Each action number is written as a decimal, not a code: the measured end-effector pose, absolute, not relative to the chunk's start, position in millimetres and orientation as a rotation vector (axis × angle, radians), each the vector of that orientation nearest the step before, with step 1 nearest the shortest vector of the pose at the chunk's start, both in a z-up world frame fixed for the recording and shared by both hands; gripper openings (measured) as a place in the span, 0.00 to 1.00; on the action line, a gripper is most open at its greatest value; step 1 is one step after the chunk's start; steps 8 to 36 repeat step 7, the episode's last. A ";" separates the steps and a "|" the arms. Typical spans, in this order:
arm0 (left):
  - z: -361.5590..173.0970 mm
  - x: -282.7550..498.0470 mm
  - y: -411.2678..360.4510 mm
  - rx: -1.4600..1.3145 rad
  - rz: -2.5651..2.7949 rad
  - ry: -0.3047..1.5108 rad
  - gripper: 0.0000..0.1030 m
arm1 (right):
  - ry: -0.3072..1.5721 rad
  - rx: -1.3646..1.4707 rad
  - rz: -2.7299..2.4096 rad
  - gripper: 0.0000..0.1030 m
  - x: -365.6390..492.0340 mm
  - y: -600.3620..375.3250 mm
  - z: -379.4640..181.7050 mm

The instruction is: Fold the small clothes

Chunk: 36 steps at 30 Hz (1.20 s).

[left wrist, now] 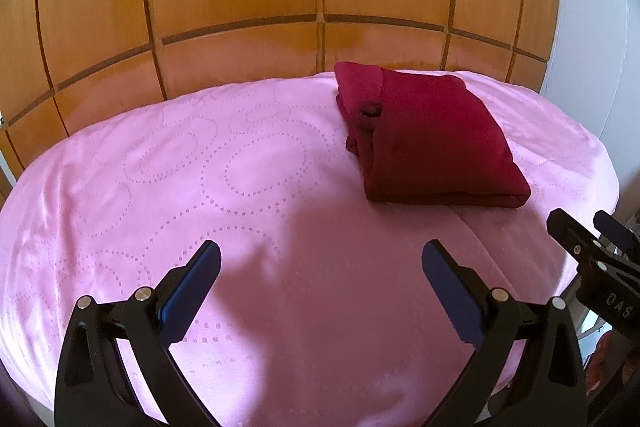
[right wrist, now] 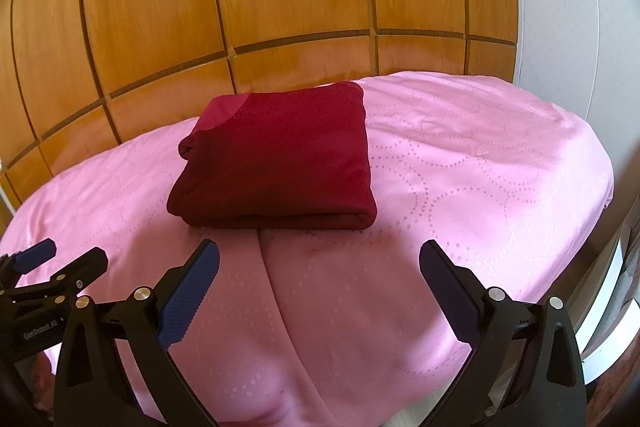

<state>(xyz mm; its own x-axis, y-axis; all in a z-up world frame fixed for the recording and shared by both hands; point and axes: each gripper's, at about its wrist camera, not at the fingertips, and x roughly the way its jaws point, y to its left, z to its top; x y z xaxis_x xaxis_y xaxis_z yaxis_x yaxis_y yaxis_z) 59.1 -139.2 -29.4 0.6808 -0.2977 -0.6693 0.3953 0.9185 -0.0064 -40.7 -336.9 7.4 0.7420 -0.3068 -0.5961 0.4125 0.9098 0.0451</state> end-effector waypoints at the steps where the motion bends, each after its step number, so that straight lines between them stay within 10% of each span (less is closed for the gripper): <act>1: -30.7 60.9 -138.6 0.140 -0.388 0.736 0.98 | 0.620 0.180 -0.396 0.96 -40.9 -336.9 7.2; 36: -42.7 84.7 -124.0 0.111 -0.357 0.826 0.98 | 0.640 0.183 -0.385 0.96 -37.5 -336.6 1.4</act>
